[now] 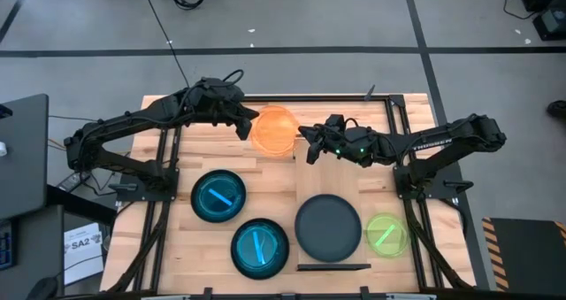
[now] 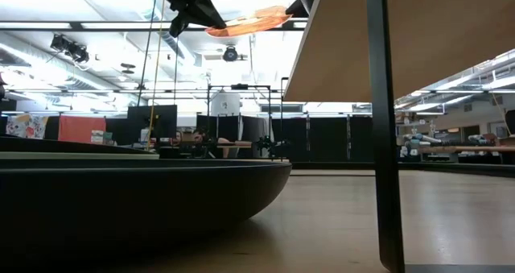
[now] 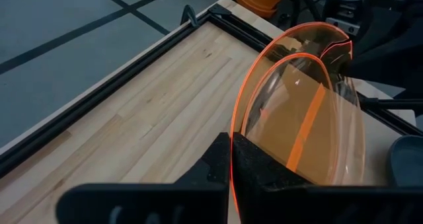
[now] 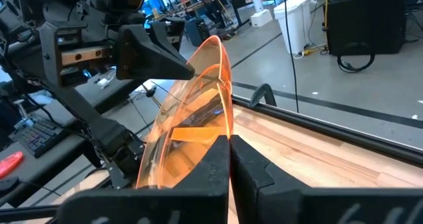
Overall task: Place and stack plates onto a shelf
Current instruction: Put the orange plate on the shelf
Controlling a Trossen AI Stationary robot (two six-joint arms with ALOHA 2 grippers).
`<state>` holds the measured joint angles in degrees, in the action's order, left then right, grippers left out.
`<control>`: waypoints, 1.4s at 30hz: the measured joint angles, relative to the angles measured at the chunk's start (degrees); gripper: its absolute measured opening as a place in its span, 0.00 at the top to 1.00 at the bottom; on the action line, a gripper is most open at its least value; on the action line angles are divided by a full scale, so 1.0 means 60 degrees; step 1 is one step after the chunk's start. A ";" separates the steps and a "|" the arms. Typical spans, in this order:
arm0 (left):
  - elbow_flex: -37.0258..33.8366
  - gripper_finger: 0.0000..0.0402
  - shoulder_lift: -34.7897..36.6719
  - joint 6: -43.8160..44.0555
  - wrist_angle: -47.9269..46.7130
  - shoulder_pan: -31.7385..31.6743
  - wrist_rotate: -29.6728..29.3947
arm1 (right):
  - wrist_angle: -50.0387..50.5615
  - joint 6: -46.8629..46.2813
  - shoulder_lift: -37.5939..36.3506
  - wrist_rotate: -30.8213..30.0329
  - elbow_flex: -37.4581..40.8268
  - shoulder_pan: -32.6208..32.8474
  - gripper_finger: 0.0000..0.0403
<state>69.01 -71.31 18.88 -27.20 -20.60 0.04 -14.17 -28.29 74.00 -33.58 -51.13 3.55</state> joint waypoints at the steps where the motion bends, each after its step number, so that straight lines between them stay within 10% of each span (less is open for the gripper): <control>1: 0.0000 0.96 0.0000 -0.0001 0.0000 0.0000 0.0011 | -0.0001 0.0000 0.0000 0.0000 0.0000 0.0000 0.98; 42: 0.0000 0.67 0.0000 -0.0354 -0.0004 0.0104 0.0024 | 0.3639 -0.0805 -0.1735 -0.0189 0.0000 -0.0175 0.99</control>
<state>69.01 -71.31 16.75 -27.22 -19.97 0.18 7.66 -33.12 63.59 -34.72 -51.13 2.50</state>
